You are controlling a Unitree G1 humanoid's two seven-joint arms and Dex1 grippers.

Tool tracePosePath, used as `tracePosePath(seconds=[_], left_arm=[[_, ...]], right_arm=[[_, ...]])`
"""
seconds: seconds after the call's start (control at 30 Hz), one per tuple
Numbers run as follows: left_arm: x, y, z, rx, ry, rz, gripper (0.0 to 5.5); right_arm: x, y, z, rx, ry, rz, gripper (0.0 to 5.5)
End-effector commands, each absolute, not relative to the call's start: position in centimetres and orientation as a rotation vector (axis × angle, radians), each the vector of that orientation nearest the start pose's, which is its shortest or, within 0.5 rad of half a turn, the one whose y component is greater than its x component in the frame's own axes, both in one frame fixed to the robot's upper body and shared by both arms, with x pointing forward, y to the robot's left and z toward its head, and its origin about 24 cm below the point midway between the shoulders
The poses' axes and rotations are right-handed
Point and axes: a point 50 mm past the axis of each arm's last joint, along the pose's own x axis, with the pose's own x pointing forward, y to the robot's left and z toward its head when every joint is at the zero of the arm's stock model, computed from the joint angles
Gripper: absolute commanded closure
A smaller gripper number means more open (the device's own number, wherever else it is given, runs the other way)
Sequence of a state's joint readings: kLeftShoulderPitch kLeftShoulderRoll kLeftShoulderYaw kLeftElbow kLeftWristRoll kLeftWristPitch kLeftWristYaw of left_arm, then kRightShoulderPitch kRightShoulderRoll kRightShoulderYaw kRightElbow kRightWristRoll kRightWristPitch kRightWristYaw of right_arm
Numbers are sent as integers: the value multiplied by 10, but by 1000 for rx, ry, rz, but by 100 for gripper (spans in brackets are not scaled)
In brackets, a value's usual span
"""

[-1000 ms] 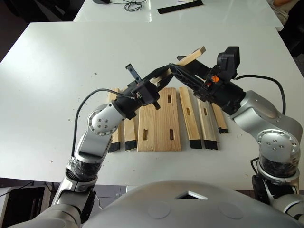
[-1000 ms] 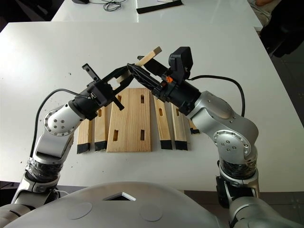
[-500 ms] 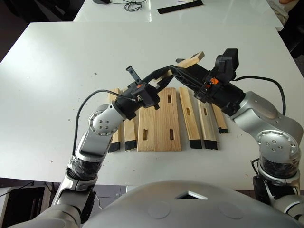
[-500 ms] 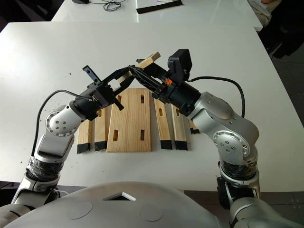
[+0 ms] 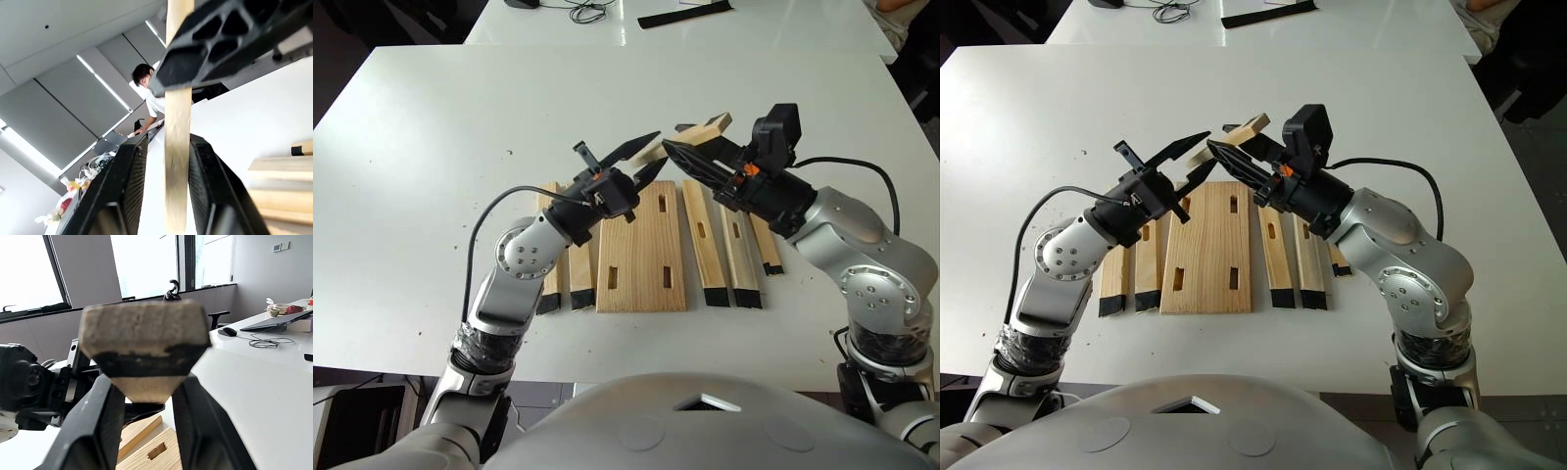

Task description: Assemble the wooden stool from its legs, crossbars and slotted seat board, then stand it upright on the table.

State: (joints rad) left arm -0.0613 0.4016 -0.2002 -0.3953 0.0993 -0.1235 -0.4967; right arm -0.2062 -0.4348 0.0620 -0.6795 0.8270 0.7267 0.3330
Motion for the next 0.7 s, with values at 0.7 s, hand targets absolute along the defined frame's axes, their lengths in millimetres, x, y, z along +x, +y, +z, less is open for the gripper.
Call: tracePosePath(seconds=[0.7], left_arm=[[244,157,111,575,-203,-613,330]], right_arm=[[211,-209,144,-508,134,902,420]])
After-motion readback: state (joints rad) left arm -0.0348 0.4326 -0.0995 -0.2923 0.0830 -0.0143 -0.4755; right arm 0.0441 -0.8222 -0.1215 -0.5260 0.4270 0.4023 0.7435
